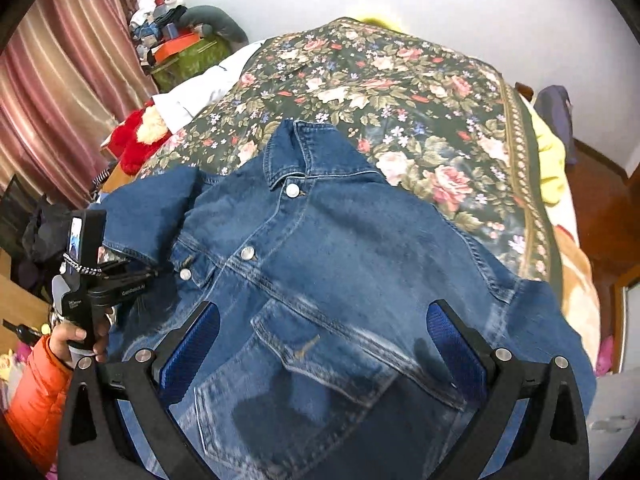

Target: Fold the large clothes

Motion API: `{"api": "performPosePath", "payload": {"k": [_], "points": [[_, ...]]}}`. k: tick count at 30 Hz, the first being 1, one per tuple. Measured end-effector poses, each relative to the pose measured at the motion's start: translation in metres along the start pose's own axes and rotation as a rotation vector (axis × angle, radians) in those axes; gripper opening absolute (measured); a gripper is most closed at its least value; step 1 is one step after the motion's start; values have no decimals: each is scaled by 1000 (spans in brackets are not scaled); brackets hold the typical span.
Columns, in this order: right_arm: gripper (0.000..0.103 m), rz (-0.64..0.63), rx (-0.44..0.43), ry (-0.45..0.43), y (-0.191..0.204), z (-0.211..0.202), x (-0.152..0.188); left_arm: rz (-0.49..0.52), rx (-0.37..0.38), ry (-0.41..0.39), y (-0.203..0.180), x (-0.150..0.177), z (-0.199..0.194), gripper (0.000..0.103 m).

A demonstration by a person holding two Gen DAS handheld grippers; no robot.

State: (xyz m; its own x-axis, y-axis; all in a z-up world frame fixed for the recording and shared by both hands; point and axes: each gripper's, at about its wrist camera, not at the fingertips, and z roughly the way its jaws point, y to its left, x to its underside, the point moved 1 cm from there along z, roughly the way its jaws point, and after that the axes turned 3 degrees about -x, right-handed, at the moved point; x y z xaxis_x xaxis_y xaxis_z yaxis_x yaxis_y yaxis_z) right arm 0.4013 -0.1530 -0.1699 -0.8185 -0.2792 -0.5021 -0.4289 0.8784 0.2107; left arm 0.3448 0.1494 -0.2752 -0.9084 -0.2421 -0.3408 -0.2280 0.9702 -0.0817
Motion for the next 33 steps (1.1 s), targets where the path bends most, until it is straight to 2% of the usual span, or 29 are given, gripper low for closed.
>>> {"api": "performPosePath", "payload": {"k": [2,5,8,10,13,18,20,21,22,23,24,27,28,29,33], "points": [[103,-15,5,-11,2,-7,2,-10,26,-7,10,8,-14,59],[103,-30,12,-25,6,-12,4,-60,41,-71,36,18,-44,67],[103,-42,4,-34,15,-11,2,-169,88,-132,75,18,-67,71],[103,-50,-4,-35,21,-8,0,-262,111,-164,108,16,-74,71],[103,-66,-15,-32,32,-2,-4,-382,109,-168,148,8,-70,71],[103,-94,-16,-20,48,9,-7,-507,107,-179,192,-7,-50,71],[103,-108,-9,-18,51,12,-8,-541,113,-187,201,-11,-45,66],[103,-119,-1,-16,54,14,-9,-549,106,-200,204,-14,-45,60],[103,-126,4,-14,56,16,-9,-537,74,-221,204,-21,-46,55],[103,-130,6,-12,58,18,-9,-520,45,-229,205,-24,-47,38],[103,-131,4,-9,58,20,-9,-479,-15,-240,200,-31,-48,21],[103,-114,-4,-2,56,24,-8,-336,-193,-306,175,-49,-66,15],[103,-108,-7,-1,55,25,-8,-298,-225,-332,166,-54,-74,14],[103,-101,-10,-1,53,25,-8,-265,-244,-359,159,-59,-83,13],[103,-60,-15,-7,41,22,-7,-92,-226,-533,101,-74,-141,13]]}}
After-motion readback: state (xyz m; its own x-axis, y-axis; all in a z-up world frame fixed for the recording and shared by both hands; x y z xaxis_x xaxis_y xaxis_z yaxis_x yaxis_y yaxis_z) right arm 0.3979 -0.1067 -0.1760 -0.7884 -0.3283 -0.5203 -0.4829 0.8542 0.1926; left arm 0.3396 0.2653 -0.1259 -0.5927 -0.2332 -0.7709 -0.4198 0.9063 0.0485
